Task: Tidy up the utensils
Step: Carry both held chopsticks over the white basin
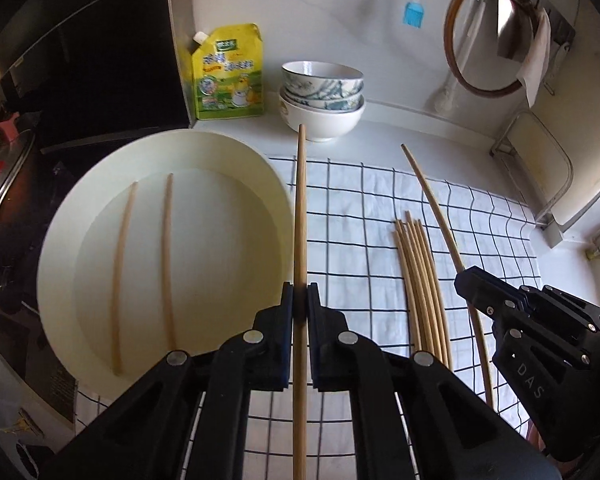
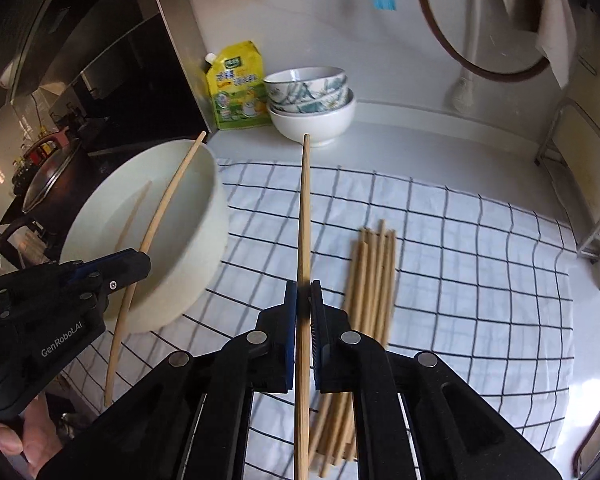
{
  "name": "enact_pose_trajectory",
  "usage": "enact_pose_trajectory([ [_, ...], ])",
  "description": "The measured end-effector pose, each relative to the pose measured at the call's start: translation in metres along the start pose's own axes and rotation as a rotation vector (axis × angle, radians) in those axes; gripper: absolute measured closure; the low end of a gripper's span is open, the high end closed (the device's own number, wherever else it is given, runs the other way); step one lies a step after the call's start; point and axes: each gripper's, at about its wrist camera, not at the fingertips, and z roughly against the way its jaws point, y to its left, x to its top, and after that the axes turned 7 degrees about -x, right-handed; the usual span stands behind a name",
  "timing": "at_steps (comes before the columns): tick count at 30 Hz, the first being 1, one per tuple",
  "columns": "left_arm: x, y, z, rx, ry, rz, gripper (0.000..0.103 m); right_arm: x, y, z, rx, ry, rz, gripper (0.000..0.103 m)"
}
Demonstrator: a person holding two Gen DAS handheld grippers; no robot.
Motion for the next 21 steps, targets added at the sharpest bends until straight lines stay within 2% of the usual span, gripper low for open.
enact_pose_trajectory([
  [5, 0.013, 0.053, 0.021, 0.065, -0.056, 0.071, 0.095, 0.031, 0.057, -0.009, 0.077, -0.018, 0.068, 0.096],
  [9, 0.019, 0.095, 0.023, 0.109, -0.066, 0.116, 0.095, 0.052, 0.103, -0.025, 0.132, -0.020, 0.120, 0.096],
  [15, 0.026, 0.145, 0.005, 0.139, -0.030, 0.149, 0.095, 0.068, 0.159, -0.066, 0.171, 0.035, 0.150, 0.097],
  [21, 0.027, 0.170, -0.026, 0.118, 0.037, 0.160, 0.095, 0.066, 0.178, -0.104, 0.155, 0.116, 0.141, 0.097],
])
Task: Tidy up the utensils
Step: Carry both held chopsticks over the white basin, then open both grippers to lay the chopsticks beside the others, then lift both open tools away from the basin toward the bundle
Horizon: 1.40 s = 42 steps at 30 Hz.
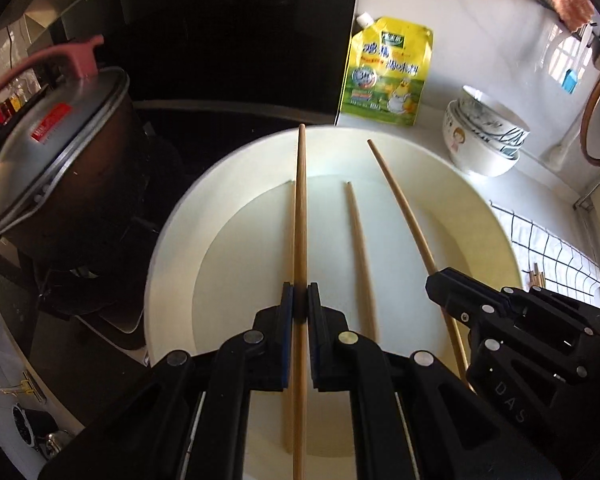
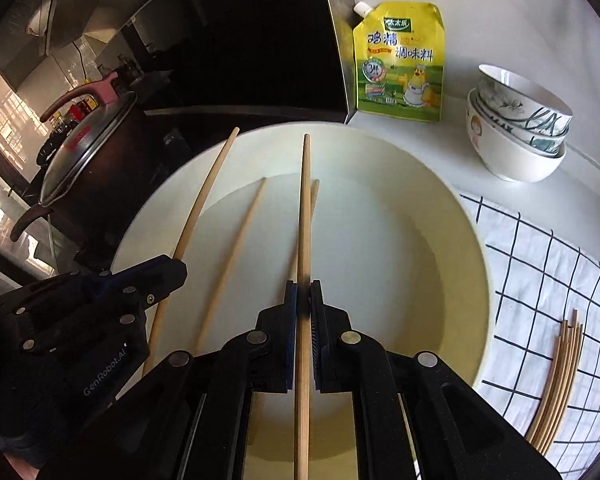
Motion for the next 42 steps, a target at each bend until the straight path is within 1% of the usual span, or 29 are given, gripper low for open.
enact_pose_trajectory([
  [4, -0.001, 0.003, -0.014, -0.013, 0.032, -0.003, 0.095, -0.003, -0.001, -0.017, -0.027, 0.040, -0.013, 0.096],
  [10, -0.004, 0.002, -0.030, -0.032, 0.070, -0.010, 0.095, -0.007, -0.006, -0.032, -0.071, 0.074, -0.031, 0.096],
  [13, -0.004, 0.004, -0.036, -0.038, 0.089, -0.004, 0.095, -0.008, -0.009, -0.035, -0.078, 0.081, -0.037, 0.096],
  [15, -0.005, 0.007, -0.036, -0.030, 0.092, 0.007, 0.095, -0.009, -0.011, -0.035, -0.084, 0.077, -0.041, 0.096],
  [16, -0.005, 0.008, -0.036, -0.027, 0.094, 0.011, 0.093, -0.008, -0.012, -0.034, -0.087, 0.072, -0.045, 0.091],
  [17, -0.005, 0.009, -0.035, -0.023, 0.095, 0.015, 0.091, -0.008, -0.013, -0.032, -0.091, 0.065, -0.046, 0.087],
  [18, -0.004, 0.010, -0.036, -0.018, 0.097, 0.021, 0.084, -0.009, -0.013, -0.030, -0.093, 0.057, -0.044, 0.087],
  [19, -0.004, 0.012, -0.034, -0.017, 0.094, 0.027, 0.079, -0.009, -0.013, -0.028, -0.094, 0.051, -0.042, 0.087],
  [20, -0.004, 0.013, -0.033, -0.015, 0.089, 0.030, 0.076, -0.009, -0.013, -0.025, -0.093, 0.045, -0.042, 0.087],
  [22, -0.006, 0.014, -0.028, -0.005, 0.076, 0.036, 0.060, -0.010, -0.013, -0.020, -0.089, 0.035, -0.040, 0.087],
  [24, -0.008, 0.013, -0.021, -0.001, 0.058, 0.041, 0.051, -0.012, -0.014, -0.015, -0.088, 0.031, -0.040, 0.086],
  [26, -0.011, 0.010, -0.015, 0.005, 0.041, 0.039, 0.044, -0.015, -0.016, -0.010, -0.086, 0.027, -0.043, 0.086],
  [35, -0.019, -0.003, 0.007, -0.004, 0.020, 0.021, 0.044, -0.029, -0.023, 0.020, -0.095, -0.001, -0.050, 0.085],
  [42, -0.029, -0.024, 0.025, -0.023, 0.009, -0.013, 0.044, -0.044, -0.034, 0.049, -0.114, -0.024, -0.048, 0.085],
])
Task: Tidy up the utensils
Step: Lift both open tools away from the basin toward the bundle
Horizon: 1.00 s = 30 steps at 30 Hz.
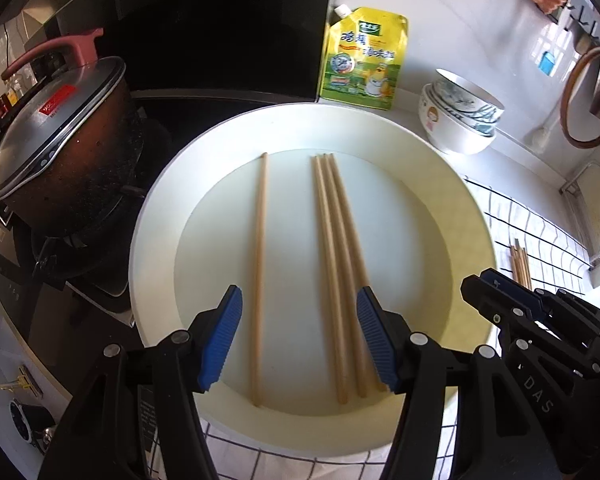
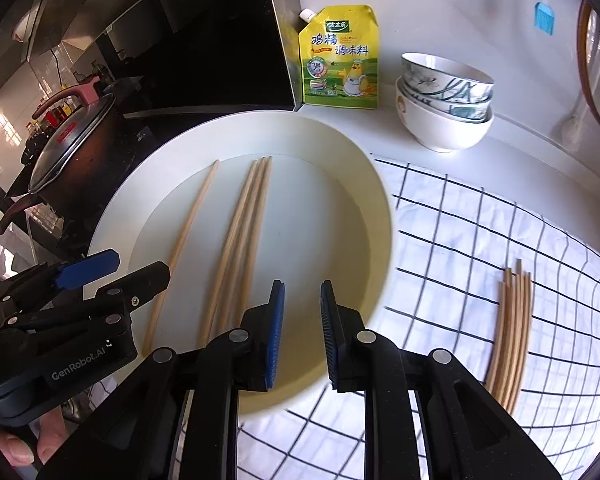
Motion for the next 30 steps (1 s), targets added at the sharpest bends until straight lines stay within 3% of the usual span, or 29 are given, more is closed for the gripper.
enact_pose_trajectory([
  [20, -0.030, -0.125, 0.007, -0.123, 0.018, -0.160, 0.044, -0.070, -0.124, 0.062, -0.106, -0.026, -0.145, 0.078],
  [30, -0.051, -0.184, -0.013, -0.165, 0.063, -0.239, 0.040, -0.116, -0.196, 0.053, -0.199, 0.036, -0.244, 0.076],
])
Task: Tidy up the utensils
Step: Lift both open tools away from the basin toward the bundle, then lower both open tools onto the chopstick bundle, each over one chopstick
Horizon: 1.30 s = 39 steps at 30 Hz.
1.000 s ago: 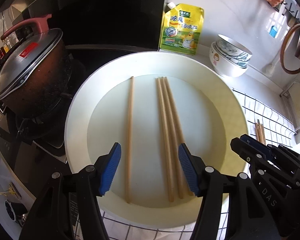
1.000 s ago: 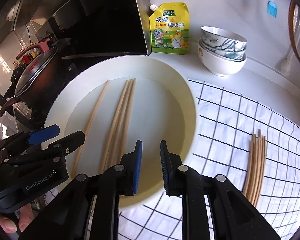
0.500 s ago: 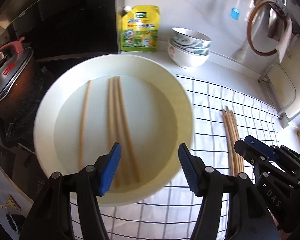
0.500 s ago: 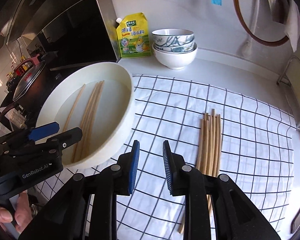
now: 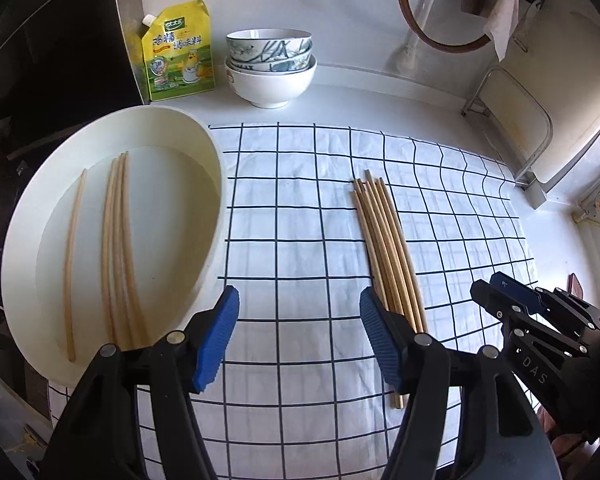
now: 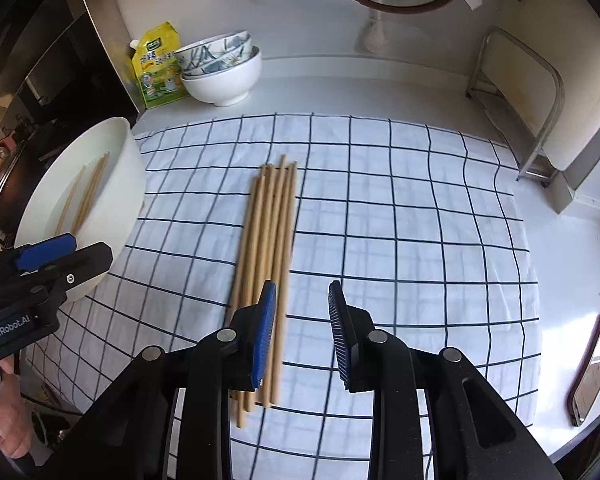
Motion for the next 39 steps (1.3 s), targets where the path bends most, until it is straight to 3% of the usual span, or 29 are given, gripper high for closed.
enact_pose_trajectory([
  [11, -0.015, -0.014, -0.041, 0.021, 0.055, 0.002, 0.037, -0.008, -0.007, -0.044, 0.035, 0.039, 0.019, 0.064],
  [29, -0.023, -0.009, -0.055, 0.031, 0.074, 0.046, 0.035, -0.004, 0.008, -0.069, 0.041, 0.056, 0.079, 0.064],
  [39, -0.022, -0.015, -0.061, 0.027, 0.083, 0.033, 0.034, -0.005, -0.006, -0.070, 0.021, 0.060, 0.063, 0.064],
])
